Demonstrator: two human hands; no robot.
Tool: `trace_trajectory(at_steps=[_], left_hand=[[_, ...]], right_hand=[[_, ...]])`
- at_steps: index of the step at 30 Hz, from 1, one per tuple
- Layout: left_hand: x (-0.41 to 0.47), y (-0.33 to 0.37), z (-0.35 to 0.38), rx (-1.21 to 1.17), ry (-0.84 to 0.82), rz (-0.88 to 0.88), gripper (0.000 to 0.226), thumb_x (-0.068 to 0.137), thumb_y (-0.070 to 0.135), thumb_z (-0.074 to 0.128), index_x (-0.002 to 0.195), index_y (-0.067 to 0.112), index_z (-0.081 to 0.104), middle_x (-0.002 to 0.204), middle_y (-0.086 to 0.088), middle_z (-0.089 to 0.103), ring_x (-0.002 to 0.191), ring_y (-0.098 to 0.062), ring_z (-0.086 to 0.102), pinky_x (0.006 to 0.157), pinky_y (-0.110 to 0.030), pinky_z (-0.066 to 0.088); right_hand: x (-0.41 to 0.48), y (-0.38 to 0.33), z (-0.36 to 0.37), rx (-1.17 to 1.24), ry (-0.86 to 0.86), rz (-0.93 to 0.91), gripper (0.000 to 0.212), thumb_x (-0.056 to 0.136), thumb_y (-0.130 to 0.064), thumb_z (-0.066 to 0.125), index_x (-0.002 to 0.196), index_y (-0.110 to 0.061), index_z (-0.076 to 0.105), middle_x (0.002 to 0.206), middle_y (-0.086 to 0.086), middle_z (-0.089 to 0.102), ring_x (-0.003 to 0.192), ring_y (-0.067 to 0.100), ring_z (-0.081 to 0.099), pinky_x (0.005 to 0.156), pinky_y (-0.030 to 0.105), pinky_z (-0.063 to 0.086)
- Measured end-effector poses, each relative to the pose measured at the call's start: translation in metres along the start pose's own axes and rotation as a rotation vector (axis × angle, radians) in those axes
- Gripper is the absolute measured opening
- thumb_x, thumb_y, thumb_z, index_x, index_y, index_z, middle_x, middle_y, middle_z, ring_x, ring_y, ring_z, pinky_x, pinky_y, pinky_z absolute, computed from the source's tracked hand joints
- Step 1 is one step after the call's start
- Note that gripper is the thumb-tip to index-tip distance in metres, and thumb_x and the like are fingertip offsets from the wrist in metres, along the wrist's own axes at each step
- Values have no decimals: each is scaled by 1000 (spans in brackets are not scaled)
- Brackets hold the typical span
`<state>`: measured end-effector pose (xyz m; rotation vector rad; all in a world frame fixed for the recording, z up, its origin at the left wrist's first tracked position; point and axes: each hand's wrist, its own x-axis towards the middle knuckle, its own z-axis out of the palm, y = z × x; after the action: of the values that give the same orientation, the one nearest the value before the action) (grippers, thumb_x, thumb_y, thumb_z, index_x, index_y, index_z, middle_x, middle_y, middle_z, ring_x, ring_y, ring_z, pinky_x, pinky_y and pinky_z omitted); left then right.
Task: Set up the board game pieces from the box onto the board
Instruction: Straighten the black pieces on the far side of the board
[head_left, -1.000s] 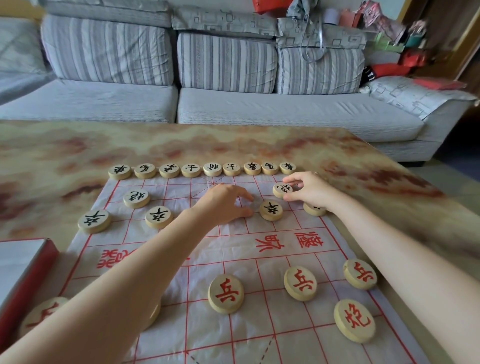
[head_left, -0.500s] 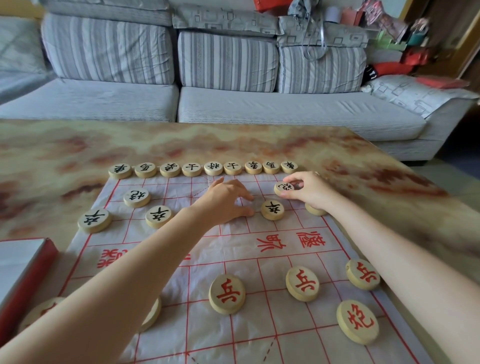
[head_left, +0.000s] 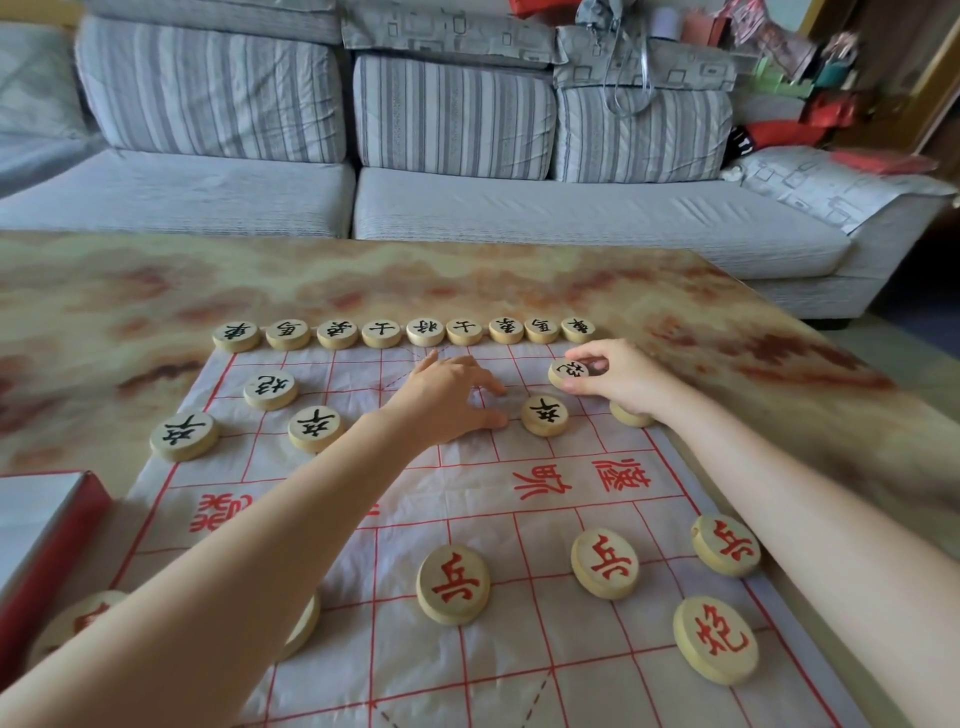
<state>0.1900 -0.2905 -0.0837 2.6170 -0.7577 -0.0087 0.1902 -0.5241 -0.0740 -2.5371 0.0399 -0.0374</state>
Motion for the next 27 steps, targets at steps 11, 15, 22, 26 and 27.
trace_trajectory(at_steps=[11,15,22,26,27], left_hand=[[-4,3,0,-43,-1,-2,42,80,41,65,119,26,59,125,0,53,112,-21,49,95,-34,41],[-4,2,0,-44,-10,-2,43,80,41,64,120,26,58,124,0,52,110,-20,49,93,-33,42],[-4,1,1,-36,-10,-7,43,80,43,64,119,27,58,123,1,52,107,-19,49,91,-32,42],[-4,1,0,-40,-16,-13,43,79,43,64,119,28,58,123,2,52,107,-19,49,90,-34,43],[-4,2,0,-37,-19,-14,43,80,43,64,119,28,58,124,2,52,108,-19,49,90,-34,44]], right_hand=[[-14,-7,-1,-70,90,-6,48,69,-46,76,112,-27,64,108,2,59,119,22,47,106,39,35],[-20,-10,-1,-116,127,-18,49,67,-50,76,110,-28,65,85,-14,42,117,23,42,105,36,32],[-22,-11,0,-130,127,-44,48,67,-51,75,108,-28,65,78,-20,36,117,20,43,102,35,29],[-23,-11,-1,-129,122,-54,47,69,-50,75,107,-26,65,76,-24,37,115,19,47,104,40,30],[-23,-11,-1,-122,118,-51,47,69,-50,75,108,-25,65,77,-24,38,115,20,48,105,40,30]])
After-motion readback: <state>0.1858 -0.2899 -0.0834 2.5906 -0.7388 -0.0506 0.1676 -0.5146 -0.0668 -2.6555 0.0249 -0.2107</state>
